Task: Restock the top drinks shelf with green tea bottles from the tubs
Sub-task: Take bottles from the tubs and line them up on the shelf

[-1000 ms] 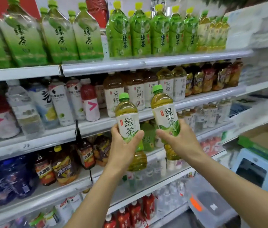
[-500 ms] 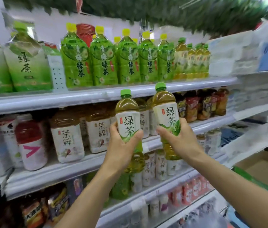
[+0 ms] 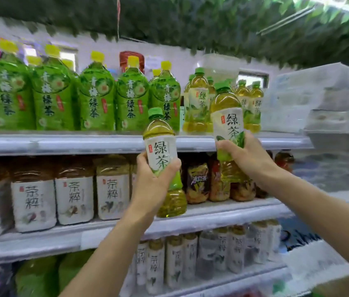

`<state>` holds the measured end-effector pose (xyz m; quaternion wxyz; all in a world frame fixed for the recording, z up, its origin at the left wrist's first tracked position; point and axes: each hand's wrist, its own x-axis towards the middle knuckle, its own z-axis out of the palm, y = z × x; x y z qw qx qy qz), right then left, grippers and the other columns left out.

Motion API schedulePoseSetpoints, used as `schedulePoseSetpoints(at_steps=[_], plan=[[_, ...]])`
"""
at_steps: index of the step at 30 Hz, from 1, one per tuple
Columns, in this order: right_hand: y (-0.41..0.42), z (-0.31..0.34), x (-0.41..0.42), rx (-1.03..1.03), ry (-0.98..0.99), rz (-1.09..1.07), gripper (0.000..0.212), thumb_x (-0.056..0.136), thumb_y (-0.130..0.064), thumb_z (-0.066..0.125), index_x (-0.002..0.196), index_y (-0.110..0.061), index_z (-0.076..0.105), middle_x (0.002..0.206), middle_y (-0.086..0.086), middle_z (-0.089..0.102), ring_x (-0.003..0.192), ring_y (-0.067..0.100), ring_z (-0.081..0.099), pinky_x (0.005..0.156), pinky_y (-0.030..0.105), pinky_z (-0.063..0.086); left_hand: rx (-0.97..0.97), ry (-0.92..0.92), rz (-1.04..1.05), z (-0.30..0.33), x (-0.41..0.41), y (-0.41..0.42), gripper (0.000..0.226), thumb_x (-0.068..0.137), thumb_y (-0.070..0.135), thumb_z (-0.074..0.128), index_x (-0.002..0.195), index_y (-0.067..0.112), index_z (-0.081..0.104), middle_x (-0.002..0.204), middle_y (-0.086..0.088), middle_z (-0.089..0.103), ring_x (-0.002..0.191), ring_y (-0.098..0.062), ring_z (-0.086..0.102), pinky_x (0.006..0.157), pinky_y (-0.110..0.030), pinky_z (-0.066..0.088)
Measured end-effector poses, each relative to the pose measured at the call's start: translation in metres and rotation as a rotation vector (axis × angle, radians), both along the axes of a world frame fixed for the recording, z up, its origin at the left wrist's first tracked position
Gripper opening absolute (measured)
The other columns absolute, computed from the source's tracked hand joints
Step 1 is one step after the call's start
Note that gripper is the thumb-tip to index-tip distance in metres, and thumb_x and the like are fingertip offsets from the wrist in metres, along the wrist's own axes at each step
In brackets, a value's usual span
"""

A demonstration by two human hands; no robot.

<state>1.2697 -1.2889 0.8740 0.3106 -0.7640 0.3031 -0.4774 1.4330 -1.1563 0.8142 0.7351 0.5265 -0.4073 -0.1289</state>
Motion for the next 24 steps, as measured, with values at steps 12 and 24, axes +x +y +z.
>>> schedulePoseSetpoints(at_steps=[12,24], plan=[[-0.131,0.082,0.027,-0.018,-0.227,0.148,0.058,0.084,-0.031,0.077,0.126,-0.019,0.040,0.114,-0.002,0.060,0.113,0.021,0.056,0.102,0.041,0.045,-0.016,-0.142,0.126,0.071,-0.019,-0.117,0.040,0.094,0.031,0.068,0.124,0.021,0.043,0.102,0.012,0.057,0.089,0.002,0.054,0.058,-0.003,0.043],[-0.186,0.072,0.075,0.088,-0.241,0.198,0.067,0.084,-0.029,0.077,0.136,-0.016,0.037,0.127,0.003,0.057,0.116,0.020,0.052,0.108,0.047,0.041,-0.018,-0.241,0.172,0.083,-0.009,-0.149,0.054,0.093,0.036,0.068,0.136,0.022,0.039,0.109,0.013,0.058,0.096,0.000,0.056,0.066,-0.010,0.046]])
